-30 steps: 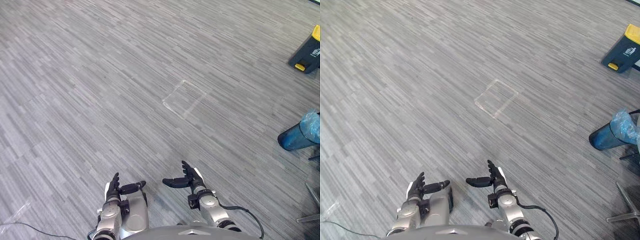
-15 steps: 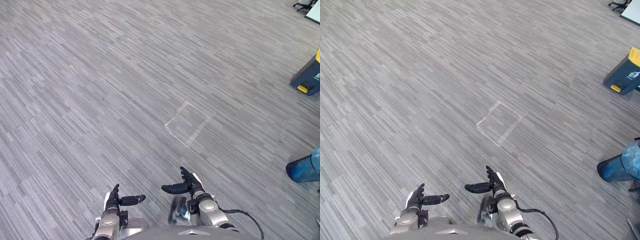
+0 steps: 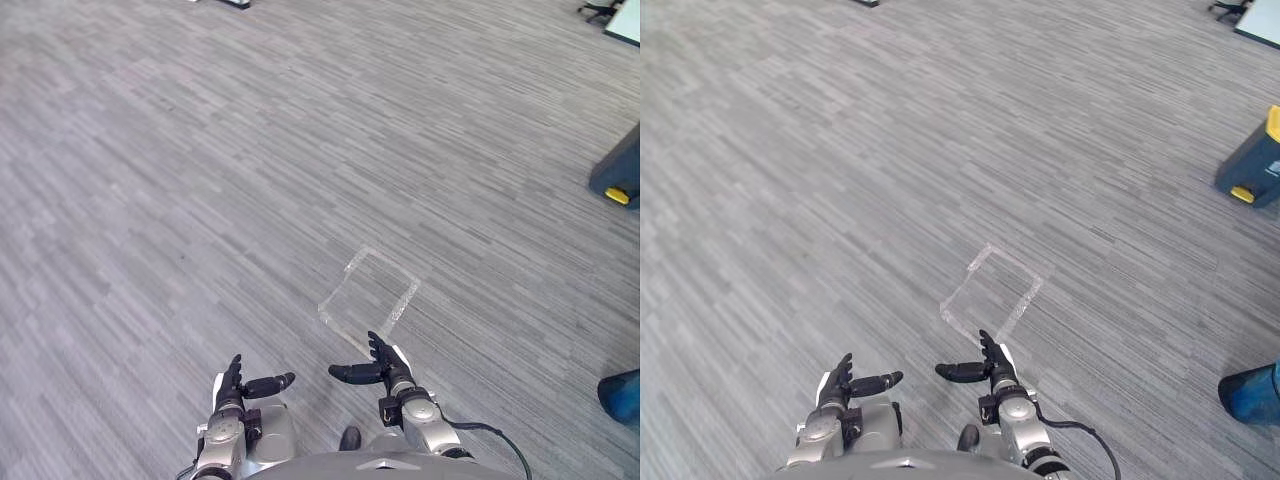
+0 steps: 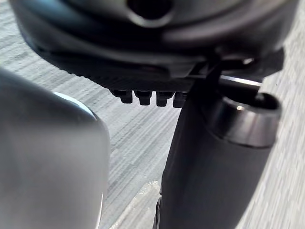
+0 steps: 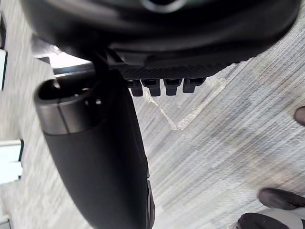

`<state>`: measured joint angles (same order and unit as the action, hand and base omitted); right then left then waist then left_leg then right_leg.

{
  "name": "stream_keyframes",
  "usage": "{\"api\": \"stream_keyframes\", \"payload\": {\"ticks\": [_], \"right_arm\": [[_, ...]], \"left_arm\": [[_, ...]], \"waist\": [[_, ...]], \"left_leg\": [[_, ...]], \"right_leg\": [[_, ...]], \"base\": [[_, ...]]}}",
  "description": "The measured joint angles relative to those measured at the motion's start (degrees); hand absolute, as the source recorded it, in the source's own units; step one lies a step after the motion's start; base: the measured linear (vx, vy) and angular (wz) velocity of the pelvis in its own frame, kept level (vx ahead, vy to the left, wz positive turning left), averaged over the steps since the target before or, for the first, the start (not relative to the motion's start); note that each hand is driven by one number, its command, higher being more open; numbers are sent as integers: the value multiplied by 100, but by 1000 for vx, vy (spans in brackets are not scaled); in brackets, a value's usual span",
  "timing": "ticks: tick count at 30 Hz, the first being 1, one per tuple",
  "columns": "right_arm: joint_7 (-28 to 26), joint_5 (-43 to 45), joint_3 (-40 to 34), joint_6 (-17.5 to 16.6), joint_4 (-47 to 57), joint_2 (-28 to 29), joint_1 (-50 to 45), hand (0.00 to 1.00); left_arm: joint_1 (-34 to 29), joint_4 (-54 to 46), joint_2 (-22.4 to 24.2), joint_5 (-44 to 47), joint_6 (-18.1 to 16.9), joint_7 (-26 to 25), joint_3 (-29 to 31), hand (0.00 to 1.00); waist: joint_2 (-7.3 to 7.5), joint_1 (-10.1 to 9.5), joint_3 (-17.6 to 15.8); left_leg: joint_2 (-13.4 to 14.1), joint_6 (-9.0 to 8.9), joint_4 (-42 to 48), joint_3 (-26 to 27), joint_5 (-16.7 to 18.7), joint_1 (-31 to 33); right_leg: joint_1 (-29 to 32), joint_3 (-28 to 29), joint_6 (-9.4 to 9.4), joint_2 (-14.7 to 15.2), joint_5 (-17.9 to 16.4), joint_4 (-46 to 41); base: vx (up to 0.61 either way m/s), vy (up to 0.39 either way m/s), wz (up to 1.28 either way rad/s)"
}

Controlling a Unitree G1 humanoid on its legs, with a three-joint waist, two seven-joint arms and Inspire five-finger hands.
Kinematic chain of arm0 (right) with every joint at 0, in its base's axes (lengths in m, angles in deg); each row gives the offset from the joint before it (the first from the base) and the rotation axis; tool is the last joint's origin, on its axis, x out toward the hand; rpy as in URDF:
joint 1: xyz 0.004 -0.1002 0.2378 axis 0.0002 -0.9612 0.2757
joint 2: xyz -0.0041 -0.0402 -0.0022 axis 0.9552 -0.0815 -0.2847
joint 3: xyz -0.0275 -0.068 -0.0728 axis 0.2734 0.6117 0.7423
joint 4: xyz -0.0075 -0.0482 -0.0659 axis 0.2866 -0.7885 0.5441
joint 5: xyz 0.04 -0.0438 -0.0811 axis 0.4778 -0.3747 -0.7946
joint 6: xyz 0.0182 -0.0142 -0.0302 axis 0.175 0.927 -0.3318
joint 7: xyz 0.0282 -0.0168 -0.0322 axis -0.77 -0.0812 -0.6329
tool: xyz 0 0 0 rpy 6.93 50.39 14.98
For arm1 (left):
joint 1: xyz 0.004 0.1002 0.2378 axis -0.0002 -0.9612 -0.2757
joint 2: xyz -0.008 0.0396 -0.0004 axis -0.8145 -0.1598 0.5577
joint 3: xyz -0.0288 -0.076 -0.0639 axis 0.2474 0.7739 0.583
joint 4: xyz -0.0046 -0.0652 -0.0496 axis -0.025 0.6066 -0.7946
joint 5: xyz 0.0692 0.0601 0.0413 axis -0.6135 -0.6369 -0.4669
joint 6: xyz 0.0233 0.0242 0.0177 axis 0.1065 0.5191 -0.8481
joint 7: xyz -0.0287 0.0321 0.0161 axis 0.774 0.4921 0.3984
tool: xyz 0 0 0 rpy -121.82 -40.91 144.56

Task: Organize the slippers on the shoe rack

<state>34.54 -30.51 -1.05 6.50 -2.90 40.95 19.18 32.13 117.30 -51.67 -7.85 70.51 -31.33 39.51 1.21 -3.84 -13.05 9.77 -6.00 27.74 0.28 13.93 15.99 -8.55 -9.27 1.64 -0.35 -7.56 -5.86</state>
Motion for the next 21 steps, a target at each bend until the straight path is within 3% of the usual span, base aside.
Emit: {"api": "stream_keyframes", "payload": {"ticks": [2, 3, 4, 7, 8, 9, 10, 12, 13, 15, 17, 18, 19, 20, 21], "right_arm": [[56, -5, 2, -16, -155, -63, -14, 100], [81, -2, 10, 8, -194, -21, -28, 100], [71, -11, 56, 16, -236, -5, -63, 100], [72, -49, 54, 16, -327, -42, -43, 100], [51, -127, 64, 22, -416, -56, -44, 100], [28, -170, 80, 22, -457, -57, -44, 100], [6, -228, 100, 23, -494, -46, -48, 100], [-85, -236, 328, 20, -563, -40, -43, 100], [-92, -246, 363, 19, -562, -40, -33, 100], [-100, -254, 399, 22, -567, -42, 5, 100], [-100, -273, 399, 23, -577, -53, 14, 100], [-97, -282, 400, 23, -598, -61, 5, 100], [-97, -286, 407, 23, -617, -74, -40, 100], [-99, -294, 408, 22, -663, -159, -20, 100], [-98, -346, 408, 39, -709, -223, 11, 100]], "left_arm": [[16, 89, 29, 112, 5, -23, 1, 100], [63, 149, -35, 116, 19, -25, -4, 100], [90, 200, -114, 114, 37, -32, -46, 100], [119, 312, -67, 143, 75, -19, -50, 100], [104, 366, -59, 179, 97, -23, -55, 100], [86, 380, -58, 184, 97, -22, -66, 100], [60, 397, -74, 205, 97, -24, -82, 100], [-30, 469, -175, 220, 99, -23, -129, 100], [-35, 470, -184, 225, 99, -21, -130, 100], [-26, 561, -179, 300, 123, 2, -127, 100], [-31, 566, -184, 327, 146, 1, -127, 100], [-37, 567, -200, 329, 153, 6, -124, 100], [-45, 575, -228, 318, 153, 11, -128, 100], [8, 655, -182, 305, 158, 17, -113, 100], [-7, 672, -116, 283, 150, 37, -107, 100]], "waist": [[-37, -29, -8], [55, -23, 6], [227, -12, 95], [88, -1, 64], [48, 1, 27], [19, 1, 11], [-50, 5, -31], [-91, 164, -32], [-102, 173, -34], [-117, 147, -42], [-100, 146, -43], [-23, 148, -31], [118, 171, 18], [-73, 184, -29], [-190, 154, 19]], "left_leg": [[-114, 26, -608, -197, -1072, -240], [-217, 43, -606, -142, -1059, -272], [-327, 183, -423, -25, -751, -296], [-324, 345, -142, 193, -270, -488], [-337, 453, -281, 435, -123, -911], [-340, 497, -361, 537, -67, -1101], [-342, 553, -466, 681, -3, -1364], [-300, 605, -896, 993, 75, -2025], [-260, 604, -995, 1064, 75, -2123], [-144, 594, -1326, 1342, 69, -2393], [-159, 569, -1489, 1456, 70, -2543], [-262, 496, -1576, 1498, 94, -2694], [-413, 380, -1604, 1461, 162, -2839], [-300, 282, -1624, 1449, 237, -2934], [-224, 295, -1623, 1415, 217, -2942]], "right_leg": [[-268, 295, -318, 70, -234, 6], [-273, 321, -333, 195, -239, 15], [-229, 317, -377, 367, -213, -121], [-8, 319, -496, 507, -279, -1067], [323, 162, -657, 754, -213, -2117], [458, -6, -755, 886, -120, -2587], [659, -233, -709, 1086, -126, -3167], [1180, -1031, -283, 1299, -556, -3835], [1342, -1213, -250, 1240, -626, -3698], [1897, -1840, -230, 968, -568, -2511], [2033, -1967, -200, 817, -248, -1735], [2025, -2024, -148, 722, 303, -1002], [1973, -1919, 291, 726, 1222, -660], [1917, -1939, 403, 612, 1184, -719], [1942, -1897, 408, 512, 1053, -756]], "base": [[449, 308, -71], [528, 336, -46], [490, 301, -19], [343, 248, -39], [321, 237, -54], [254, 194, -66], [243, 191, -63], [322, 177, -62], [352, 83, -51], [391, 5, -44], [336, -46, -24], [418, -96, -16], [419, -86, -17], [546, -118, -29], [412, -106, -40]]}}
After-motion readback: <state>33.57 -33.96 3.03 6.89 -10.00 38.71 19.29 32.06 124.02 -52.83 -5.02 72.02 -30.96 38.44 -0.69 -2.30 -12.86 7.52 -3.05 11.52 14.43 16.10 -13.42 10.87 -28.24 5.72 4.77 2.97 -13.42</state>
